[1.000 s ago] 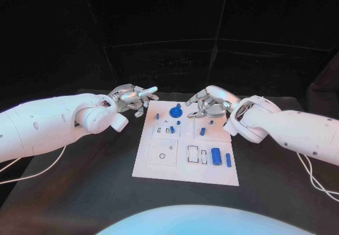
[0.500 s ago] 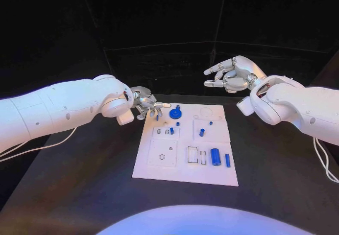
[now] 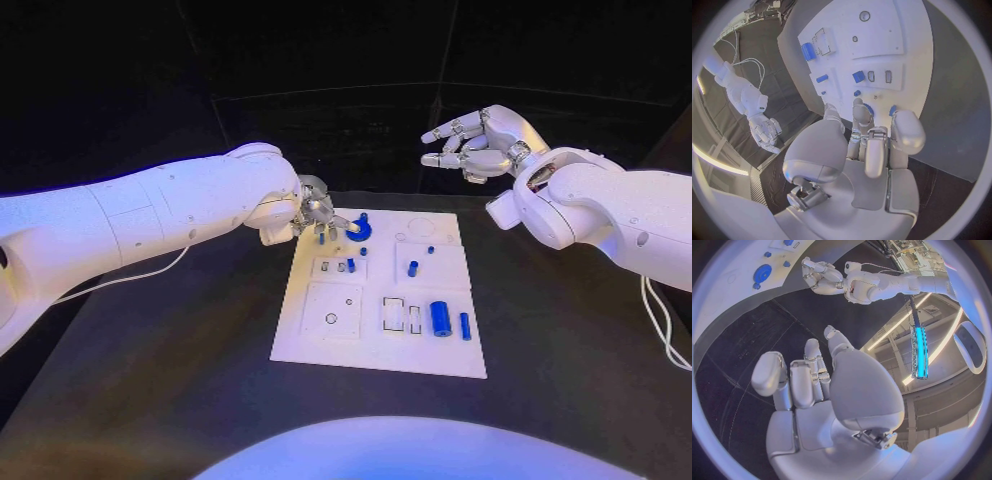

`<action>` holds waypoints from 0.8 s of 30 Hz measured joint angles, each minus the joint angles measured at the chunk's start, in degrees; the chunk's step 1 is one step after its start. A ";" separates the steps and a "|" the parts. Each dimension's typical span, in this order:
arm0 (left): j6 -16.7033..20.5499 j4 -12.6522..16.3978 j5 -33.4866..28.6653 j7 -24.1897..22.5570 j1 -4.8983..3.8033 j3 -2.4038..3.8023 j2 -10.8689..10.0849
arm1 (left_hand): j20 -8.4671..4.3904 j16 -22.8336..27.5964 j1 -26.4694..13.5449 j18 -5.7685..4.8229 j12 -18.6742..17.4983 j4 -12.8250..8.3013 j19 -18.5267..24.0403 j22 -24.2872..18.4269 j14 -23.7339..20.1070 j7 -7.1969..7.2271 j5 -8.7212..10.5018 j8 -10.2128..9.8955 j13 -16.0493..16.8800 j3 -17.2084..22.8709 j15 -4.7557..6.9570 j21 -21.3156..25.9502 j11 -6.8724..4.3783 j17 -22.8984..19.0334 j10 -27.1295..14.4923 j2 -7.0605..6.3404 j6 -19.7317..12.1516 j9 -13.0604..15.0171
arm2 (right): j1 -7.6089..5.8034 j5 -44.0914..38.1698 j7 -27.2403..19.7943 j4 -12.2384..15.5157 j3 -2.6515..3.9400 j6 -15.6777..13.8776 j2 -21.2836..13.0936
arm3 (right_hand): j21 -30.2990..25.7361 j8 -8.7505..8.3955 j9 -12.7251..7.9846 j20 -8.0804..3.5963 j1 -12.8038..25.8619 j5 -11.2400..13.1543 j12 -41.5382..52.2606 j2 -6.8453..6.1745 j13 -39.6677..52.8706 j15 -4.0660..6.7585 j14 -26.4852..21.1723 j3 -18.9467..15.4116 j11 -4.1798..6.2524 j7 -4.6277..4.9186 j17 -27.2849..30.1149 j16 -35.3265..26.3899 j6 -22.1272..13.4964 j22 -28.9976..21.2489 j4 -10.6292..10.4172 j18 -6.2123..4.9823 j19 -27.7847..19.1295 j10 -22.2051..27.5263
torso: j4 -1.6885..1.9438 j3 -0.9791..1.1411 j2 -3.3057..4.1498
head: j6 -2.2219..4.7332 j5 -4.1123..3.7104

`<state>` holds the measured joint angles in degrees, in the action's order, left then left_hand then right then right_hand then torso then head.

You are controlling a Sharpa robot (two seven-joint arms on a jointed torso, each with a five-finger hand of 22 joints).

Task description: Assemble the parts on the task board

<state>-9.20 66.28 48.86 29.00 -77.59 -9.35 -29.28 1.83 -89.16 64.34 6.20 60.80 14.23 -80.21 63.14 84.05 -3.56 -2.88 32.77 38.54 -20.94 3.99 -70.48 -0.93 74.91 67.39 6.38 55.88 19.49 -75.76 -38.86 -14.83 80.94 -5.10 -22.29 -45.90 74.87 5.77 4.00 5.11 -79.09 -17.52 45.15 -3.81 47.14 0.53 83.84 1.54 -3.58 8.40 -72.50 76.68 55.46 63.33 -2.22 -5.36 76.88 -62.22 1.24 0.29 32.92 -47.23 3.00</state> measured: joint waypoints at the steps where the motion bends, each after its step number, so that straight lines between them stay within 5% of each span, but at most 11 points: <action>1: -0.10 -0.36 0.07 0.17 0.00 0.00 0.40 | 0.00 0.00 0.24 0.00 0.23 -0.01 0.00 0.23 -0.13 0.11 0.00 0.34 0.15 0.34 0.13 -0.33 0.00 0.00 0.00 0.24 -0.11 0.20 | -0.02 0.00 0.09 -0.03 0.00 -0.02 0.01 | 0.00 0.00 0.00 0.00 0.00 0.00 0.00 0.00 -0.10 0.00 0.00 0.16 0.00 0.00 0.03 -0.01 0.00 0.00 -0.16 0.00 0.00 0.00 | 0.00 -0.01 0.00 | -0.03 0.01; 7: -0.94 -2.41 0.03 0.94 0.11 -0.09 2.78 | -0.21 0.00 0.71 0.01 0.42 -0.32 -0.21 1.25 -0.20 0.40 0.00 1.19 0.63 1.23 0.20 -1.02 0.00 0.00 0.39 0.71 -0.41 0.99 | -0.12 -0.07 0.85 -0.25 0.00 -0.11 0.07 | -0.34 0.00 0.01 0.00 0.00 -0.20 -0.45 0.00 -0.91 0.00 0.00 0.00 0.13 0.00 0.30 -0.30 0.00 -0.34 -0.32 0.01 0.00 0.13 | -0.03 -0.05 0.02 | -0.32 -0.18; 12: -2.46 -4.02 -0.23 1.64 0.42 -1.25 4.24 | -0.32 -0.22 0.98 0.00 0.66 -0.55 -0.32 1.47 0.00 0.59 0.00 1.50 0.63 1.81 0.41 -1.03 0.00 0.00 0.39 0.98 -0.63 1.35 | -0.18 -0.23 1.61 -0.32 -0.01 -0.18 0.14 | -0.40 0.00 0.01 0.00 0.00 -0.76 -0.86 0.00 -1.53 0.00 0.00 0.00 0.10 0.00 0.45 -0.31 -0.01 -0.60 -0.31 0.01 0.00 0.53 | -0.03 -0.06 0.02 | -0.67 -0.24; 19: -4.46 -5.95 -0.73 2.51 0.95 -1.74 5.50 | -0.40 -0.22 0.97 0.00 0.66 -0.64 -0.40 1.77 0.00 0.61 0.00 1.86 0.76 2.50 0.41 -1.25 -0.11 0.00 0.50 0.98 -1.03 1.72 | -0.22 -0.37 2.32 -0.44 -0.01 -0.24 0.22 | -0.83 0.00 0.01 0.02 0.00 -1.78 -1.06 0.00 -2.09 0.00 0.00 0.17 0.10 0.00 0.73 -0.66 0.00 -0.99 -0.48 0.01 -0.01 0.52 | 0.03 -0.07 0.05 | -0.91 -0.32; 24: -5.35 -6.96 -0.99 2.87 1.36 -1.80 6.28 | -0.20 -0.22 0.97 0.01 0.66 -0.79 -0.60 1.84 0.00 0.61 0.00 2.18 0.83 2.65 0.41 -1.25 -0.20 0.00 0.59 0.98 -1.02 1.81 | -0.23 -0.46 2.58 -0.52 -0.01 -0.29 0.32 | -4.78 0.00 -0.05 0.09 0.00 -2.14 -3.11 0.00 -4.33 0.39 -0.69 0.65 0.01 0.13 5.41 -5.22 -0.14 -6.36 -0.97 -0.90 -3.04 1.45 | 0.03 -0.07 0.09 | -1.18 -0.37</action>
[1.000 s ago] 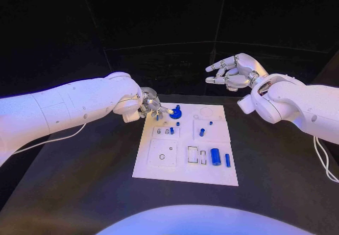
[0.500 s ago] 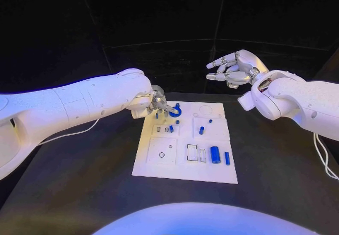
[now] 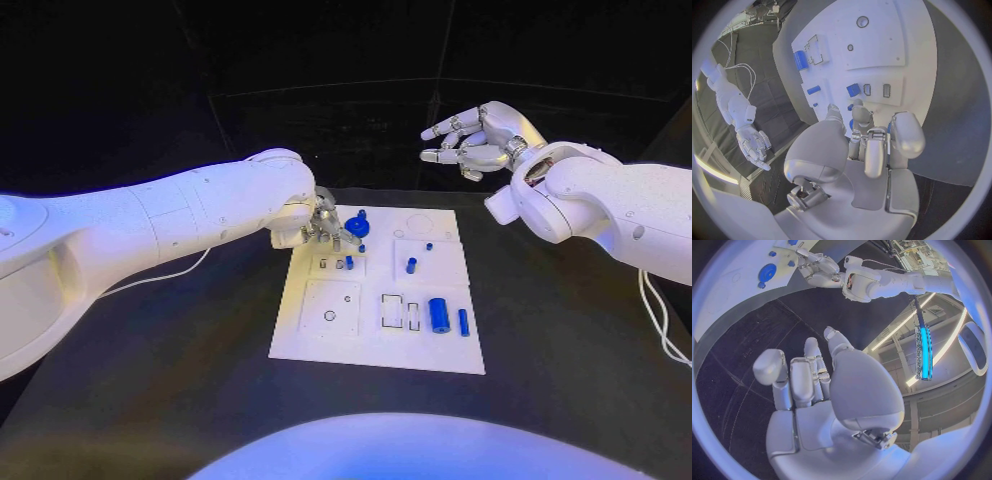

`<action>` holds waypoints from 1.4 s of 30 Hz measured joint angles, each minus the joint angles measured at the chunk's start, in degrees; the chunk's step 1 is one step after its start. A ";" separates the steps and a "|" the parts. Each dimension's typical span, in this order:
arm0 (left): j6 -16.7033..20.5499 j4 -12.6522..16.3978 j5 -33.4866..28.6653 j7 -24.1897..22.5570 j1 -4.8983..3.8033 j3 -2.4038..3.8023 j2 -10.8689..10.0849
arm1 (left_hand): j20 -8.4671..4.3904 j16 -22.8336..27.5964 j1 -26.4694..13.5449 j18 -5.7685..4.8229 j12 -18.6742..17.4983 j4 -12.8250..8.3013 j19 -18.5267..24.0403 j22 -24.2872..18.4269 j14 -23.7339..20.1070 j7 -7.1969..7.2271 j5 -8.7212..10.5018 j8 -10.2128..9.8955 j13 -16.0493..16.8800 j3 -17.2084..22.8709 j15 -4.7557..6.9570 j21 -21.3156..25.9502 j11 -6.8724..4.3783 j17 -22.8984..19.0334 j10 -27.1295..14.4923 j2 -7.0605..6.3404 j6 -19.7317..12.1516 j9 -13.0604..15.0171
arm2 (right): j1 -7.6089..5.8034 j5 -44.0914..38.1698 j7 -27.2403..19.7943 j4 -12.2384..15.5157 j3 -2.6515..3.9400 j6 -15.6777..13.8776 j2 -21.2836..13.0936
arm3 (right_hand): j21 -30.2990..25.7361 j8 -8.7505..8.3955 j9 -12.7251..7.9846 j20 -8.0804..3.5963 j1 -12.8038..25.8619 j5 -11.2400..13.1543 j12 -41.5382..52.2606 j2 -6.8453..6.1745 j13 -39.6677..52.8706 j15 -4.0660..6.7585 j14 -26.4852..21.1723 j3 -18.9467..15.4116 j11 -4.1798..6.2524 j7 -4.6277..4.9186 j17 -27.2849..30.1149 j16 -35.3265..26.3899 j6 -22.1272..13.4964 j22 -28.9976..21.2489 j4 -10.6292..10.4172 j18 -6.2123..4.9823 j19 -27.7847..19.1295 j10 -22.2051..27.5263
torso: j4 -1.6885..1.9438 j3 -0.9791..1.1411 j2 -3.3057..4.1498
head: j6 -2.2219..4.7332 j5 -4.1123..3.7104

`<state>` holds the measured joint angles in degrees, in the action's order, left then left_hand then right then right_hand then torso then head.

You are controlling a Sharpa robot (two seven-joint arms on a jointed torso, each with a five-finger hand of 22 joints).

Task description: Assemble the parts on the task board

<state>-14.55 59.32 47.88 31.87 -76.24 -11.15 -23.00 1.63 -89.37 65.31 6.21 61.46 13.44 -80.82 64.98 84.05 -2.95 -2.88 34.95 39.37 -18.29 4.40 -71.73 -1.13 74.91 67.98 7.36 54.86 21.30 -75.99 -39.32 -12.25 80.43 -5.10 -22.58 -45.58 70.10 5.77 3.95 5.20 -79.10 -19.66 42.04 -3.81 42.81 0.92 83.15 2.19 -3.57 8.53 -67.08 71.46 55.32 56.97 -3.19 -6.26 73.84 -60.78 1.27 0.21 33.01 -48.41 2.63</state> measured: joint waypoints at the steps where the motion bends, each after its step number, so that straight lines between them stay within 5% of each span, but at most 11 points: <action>1: -0.12 -0.15 -0.03 0.04 0.05 0.00 0.13 | 0.00 0.00 0.00 0.00 0.00 0.00 0.00 0.00 0.00 0.00 0.00 0.00 0.00 0.00 0.00 0.00 0.00 0.00 0.00 0.00 0.00 0.00 | 0.00 -0.01 0.03 -0.01 0.00 -0.01 0.03 | -1.11 0.00 0.00 0.01 0.00 0.00 -0.59 0.00 -0.73 0.01 -0.42 0.15 0.00 0.08 1.22 -1.24 -0.09 -1.41 -0.15 0.00 -0.60 0.00 | 0.00 0.01 0.01 | -0.04 -0.02; 3: -0.34 -0.46 -0.11 0.09 0.18 -0.02 0.40 | 0.00 0.00 0.00 0.00 0.00 0.00 0.00 0.00 0.00 0.00 0.00 0.00 0.00 0.00 0.00 0.00 0.00 0.00 0.00 0.00 0.00 0.00 | 0.00 -0.03 0.07 -0.02 0.00 -0.05 0.08 | -3.03 0.00 0.00 0.00 0.02 0.00 -1.48 -0.02 -2.09 0.03 -0.98 0.51 0.00 0.08 3.22 -3.34 -0.09 -3.81 -0.12 -0.90 -1.61 0.00 | 0.00 0.01 0.02 | -0.13 -0.07; 9: -0.67 -1.00 -0.24 0.12 0.54 -0.02 1.08 | 0.00 0.00 0.00 0.00 0.00 0.10 0.00 0.04 0.00 0.00 0.00 -0.01 0.05 0.10 0.00 -0.27 0.00 0.00 0.00 0.00 0.00 0.05 | -0.01 -0.07 0.10 -0.10 0.00 -0.15 0.22 | -5.28 0.00 0.00 -0.05 0.32 -0.25 -2.33 -0.32 -3.99 -0.09 -1.27 1.01 -0.01 0.20 5.32 -5.66 -0.21 -6.54 -0.36 -0.89 -1.83 -0.01 | 0.00 0.06 0.03 | -0.30 -0.10; 42: -2.93 -3.75 -0.39 1.76 1.60 -0.02 3.01 | 0.00 0.00 0.51 0.00 0.00 -1.44 0.01 0.63 0.00 -0.01 0.00 1.50 0.16 2.70 -0.01 -0.63 0.01 0.00 -0.01 -0.05 -1.24 1.49 | -0.01 -0.13 0.13 -0.56 -0.01 -0.16 0.93 | -5.82 0.00 0.02 -0.20 0.08 -0.81 -2.33 -0.55 -5.01 -0.09 -1.26 1.35 -0.01 0.28 5.43 -5.97 -0.29 -7.00 -0.35 -0.87 -1.97 -0.02 | -0.01 0.17 0.05 | -1.48 -0.37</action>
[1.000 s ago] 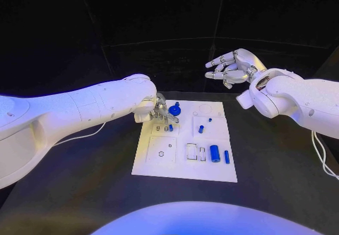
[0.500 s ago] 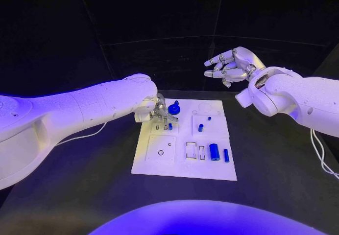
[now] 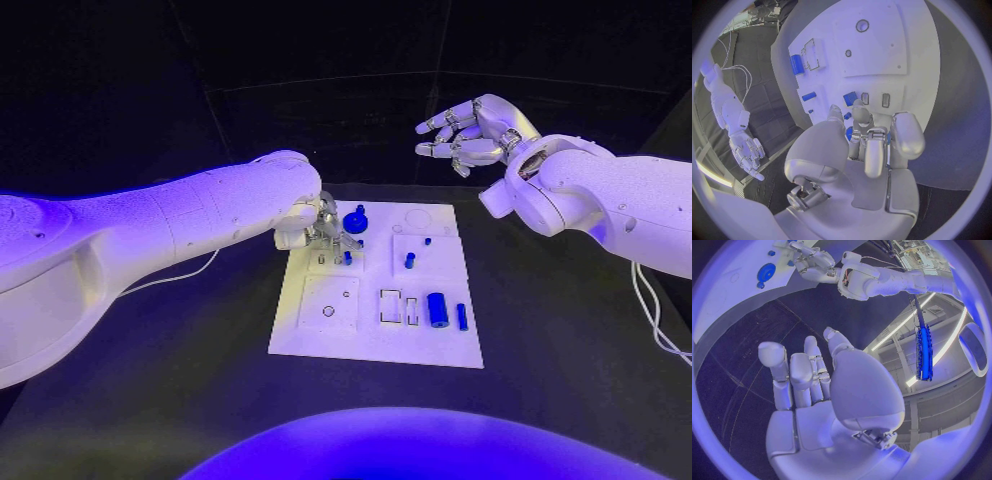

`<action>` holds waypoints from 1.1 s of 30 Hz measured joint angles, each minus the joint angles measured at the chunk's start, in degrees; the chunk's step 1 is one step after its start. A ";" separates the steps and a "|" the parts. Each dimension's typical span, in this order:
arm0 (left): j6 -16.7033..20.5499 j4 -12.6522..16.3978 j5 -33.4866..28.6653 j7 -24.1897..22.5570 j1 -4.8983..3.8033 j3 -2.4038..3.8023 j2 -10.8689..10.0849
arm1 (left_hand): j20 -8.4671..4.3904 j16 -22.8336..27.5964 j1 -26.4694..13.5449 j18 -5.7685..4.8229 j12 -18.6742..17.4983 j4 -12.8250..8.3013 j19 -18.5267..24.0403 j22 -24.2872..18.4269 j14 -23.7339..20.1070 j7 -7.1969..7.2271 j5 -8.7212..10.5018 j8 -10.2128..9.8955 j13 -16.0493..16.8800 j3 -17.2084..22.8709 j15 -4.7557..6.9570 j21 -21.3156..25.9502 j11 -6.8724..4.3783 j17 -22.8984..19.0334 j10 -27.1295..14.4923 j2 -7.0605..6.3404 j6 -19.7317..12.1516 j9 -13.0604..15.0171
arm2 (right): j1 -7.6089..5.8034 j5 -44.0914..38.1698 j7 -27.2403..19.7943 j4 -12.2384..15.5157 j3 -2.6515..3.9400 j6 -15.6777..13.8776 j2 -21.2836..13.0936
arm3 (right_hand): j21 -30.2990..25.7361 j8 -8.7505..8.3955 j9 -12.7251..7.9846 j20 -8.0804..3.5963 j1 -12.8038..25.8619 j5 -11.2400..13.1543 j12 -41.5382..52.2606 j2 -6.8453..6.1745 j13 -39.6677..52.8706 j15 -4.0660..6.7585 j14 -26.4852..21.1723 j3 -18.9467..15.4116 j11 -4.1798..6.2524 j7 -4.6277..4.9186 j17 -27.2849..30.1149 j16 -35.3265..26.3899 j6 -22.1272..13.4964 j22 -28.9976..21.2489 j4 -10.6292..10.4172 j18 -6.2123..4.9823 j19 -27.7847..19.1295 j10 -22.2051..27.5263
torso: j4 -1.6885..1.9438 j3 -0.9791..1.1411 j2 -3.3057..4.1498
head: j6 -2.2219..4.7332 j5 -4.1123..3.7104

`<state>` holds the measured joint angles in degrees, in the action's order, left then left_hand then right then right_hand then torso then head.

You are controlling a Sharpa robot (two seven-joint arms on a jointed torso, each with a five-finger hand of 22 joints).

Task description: Assemble the parts on the task board

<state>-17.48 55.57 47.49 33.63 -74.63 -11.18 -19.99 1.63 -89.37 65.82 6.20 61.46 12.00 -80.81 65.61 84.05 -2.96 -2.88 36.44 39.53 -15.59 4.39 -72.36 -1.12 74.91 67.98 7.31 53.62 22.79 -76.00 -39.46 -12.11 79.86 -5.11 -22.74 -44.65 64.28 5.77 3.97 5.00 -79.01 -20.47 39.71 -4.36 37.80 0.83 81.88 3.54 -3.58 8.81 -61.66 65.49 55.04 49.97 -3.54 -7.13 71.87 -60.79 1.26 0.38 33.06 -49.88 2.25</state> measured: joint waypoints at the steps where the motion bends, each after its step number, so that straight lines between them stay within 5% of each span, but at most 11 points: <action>1: -0.08 -0.09 0.00 0.01 0.06 0.00 0.05 | 0.00 0.00 0.00 0.00 0.00 -0.07 0.00 0.00 0.00 0.00 0.00 0.00 0.06 0.07 0.00 0.00 0.00 0.00 0.00 0.00 0.00 0.06 | 0.00 0.00 0.00 0.00 0.00 0.00 0.03 | 0.00 0.00 0.00 0.00 0.00 0.00 -0.12 0.00 0.00 0.00 0.00 0.00 0.00 0.00 0.00 0.00 0.00 0.00 0.00 0.00 0.00 0.00 | 0.00 0.00 0.00 | -0.02 0.00; 33: -0.41 -1.81 -0.03 0.05 0.84 0.03 1.40 | 0.00 -0.23 0.68 0.01 0.22 -0.86 0.00 0.30 0.00 0.01 0.00 0.84 0.22 1.49 0.00 0.00 0.00 0.00 0.00 0.21 -0.41 0.57 | 0.00 -0.01 0.09 -0.22 0.00 0.03 0.60 | 0.00 0.00 0.01 0.00 0.00 -0.56 -0.28 0.00 -0.46 0.00 0.00 0.16 0.00 0.00 0.10 -0.26 0.00 -0.13 -0.16 0.00 0.00 0.00 | 0.03 0.08 0.02 | -0.13 -0.56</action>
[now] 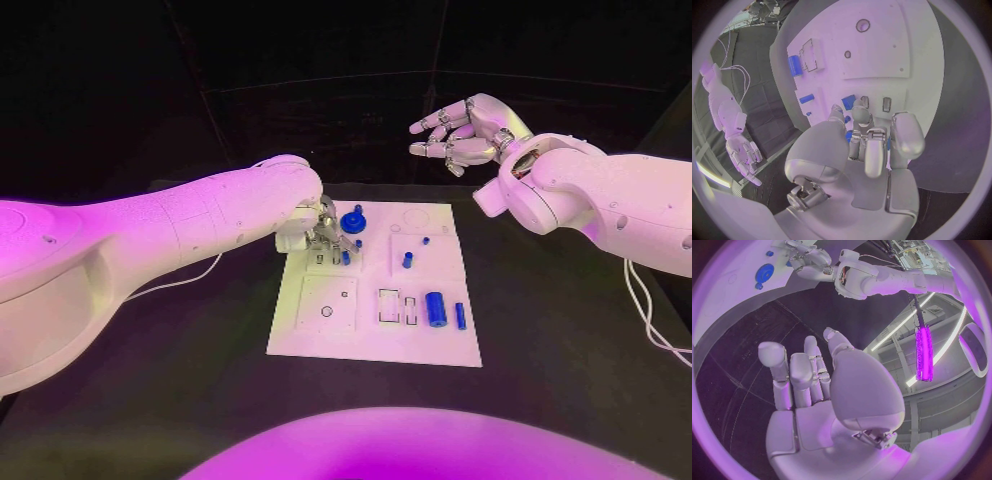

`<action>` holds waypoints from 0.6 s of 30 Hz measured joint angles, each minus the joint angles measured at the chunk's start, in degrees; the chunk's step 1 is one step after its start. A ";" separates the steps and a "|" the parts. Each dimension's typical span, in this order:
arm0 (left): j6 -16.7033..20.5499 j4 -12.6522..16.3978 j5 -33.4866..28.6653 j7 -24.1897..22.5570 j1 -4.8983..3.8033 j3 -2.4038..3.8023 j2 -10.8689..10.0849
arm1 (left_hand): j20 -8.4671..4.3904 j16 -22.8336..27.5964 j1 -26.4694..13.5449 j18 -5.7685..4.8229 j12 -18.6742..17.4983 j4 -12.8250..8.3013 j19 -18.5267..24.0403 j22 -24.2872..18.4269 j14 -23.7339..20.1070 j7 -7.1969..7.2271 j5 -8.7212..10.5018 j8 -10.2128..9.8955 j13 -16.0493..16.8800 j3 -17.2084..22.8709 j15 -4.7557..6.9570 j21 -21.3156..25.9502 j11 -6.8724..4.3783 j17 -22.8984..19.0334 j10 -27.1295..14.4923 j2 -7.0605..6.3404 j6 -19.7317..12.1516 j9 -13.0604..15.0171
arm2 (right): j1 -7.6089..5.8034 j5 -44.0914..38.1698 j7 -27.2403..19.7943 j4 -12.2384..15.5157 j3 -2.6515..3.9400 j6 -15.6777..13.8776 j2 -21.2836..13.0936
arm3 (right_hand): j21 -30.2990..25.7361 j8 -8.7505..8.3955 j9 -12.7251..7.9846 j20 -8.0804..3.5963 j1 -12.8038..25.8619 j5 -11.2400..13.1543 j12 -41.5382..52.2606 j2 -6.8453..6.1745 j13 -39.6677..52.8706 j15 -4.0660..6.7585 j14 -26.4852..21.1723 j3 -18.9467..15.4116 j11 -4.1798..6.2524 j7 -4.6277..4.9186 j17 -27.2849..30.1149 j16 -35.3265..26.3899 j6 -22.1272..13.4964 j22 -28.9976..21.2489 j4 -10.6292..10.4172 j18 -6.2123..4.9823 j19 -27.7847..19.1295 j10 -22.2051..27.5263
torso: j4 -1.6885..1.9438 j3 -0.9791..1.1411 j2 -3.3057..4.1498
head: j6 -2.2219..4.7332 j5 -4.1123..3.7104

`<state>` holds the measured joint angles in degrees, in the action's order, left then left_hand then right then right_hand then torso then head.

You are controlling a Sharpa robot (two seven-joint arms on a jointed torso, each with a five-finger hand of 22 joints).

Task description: Assemble the parts on the task board

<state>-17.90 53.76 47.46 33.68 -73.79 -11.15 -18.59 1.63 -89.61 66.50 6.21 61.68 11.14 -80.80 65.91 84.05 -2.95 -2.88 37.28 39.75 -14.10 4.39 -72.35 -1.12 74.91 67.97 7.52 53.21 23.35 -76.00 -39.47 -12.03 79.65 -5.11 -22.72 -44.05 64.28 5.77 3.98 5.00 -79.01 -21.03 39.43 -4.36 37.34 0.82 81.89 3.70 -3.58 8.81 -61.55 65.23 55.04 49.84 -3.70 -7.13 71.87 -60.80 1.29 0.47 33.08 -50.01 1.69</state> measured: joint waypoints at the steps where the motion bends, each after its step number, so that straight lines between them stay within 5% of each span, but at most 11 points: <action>1: 0.00 -0.08 0.00 0.00 0.05 0.00 0.05 | 0.00 0.00 0.00 0.00 0.00 0.00 0.00 0.00 0.00 0.00 0.00 0.00 0.00 0.00 0.00 0.00 0.00 0.00 0.00 0.00 0.00 0.04 | 0.00 0.00 0.00 0.00 0.00 0.00 0.00 | 0.00 0.00 0.00 0.00 0.00 0.00 0.00 0.00 0.00 0.00 0.00 0.00 0.00 0.00 0.00 0.00 0.00 0.00 0.00 0.00 0.00 0.00 | 0.00 -0.01 0.00 | 0.00 -0.02; 18: -0.02 -0.66 -0.01 -0.01 0.39 0.01 0.50 | 0.00 0.00 0.00 0.00 0.00 -0.16 0.00 0.14 0.00 -0.20 0.00 0.00 -0.01 0.16 0.00 -0.22 0.00 0.00 0.00 0.00 -0.20 0.09 | 0.00 0.00 0.00 -0.30 0.00 0.02 0.36 | 0.00 0.00 0.00 0.00 0.00 0.01 0.00 0.00 0.01 0.00 0.00 0.00 0.00 0.00 0.00 0.00 0.00 0.01 0.00 0.00 0.00 0.00 | 0.08 -0.01 -0.01 | 0.02 -0.17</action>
<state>-17.91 53.09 47.45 33.67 -73.40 -11.14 -18.09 1.64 -89.60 66.50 6.21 61.68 10.98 -80.80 66.05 84.05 -3.16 -2.88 37.28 39.73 -13.94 4.39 -72.57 -1.12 74.91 67.97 7.52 53.01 23.44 -76.00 -39.47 -12.03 79.35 -5.11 -22.70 -43.69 64.28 5.77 3.98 5.00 -79.01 -21.02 39.43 -4.36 37.35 0.82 81.89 3.70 -3.58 8.81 -61.56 65.23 55.04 49.84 -3.70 -7.12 71.87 -60.80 1.37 0.46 33.07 -49.99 1.52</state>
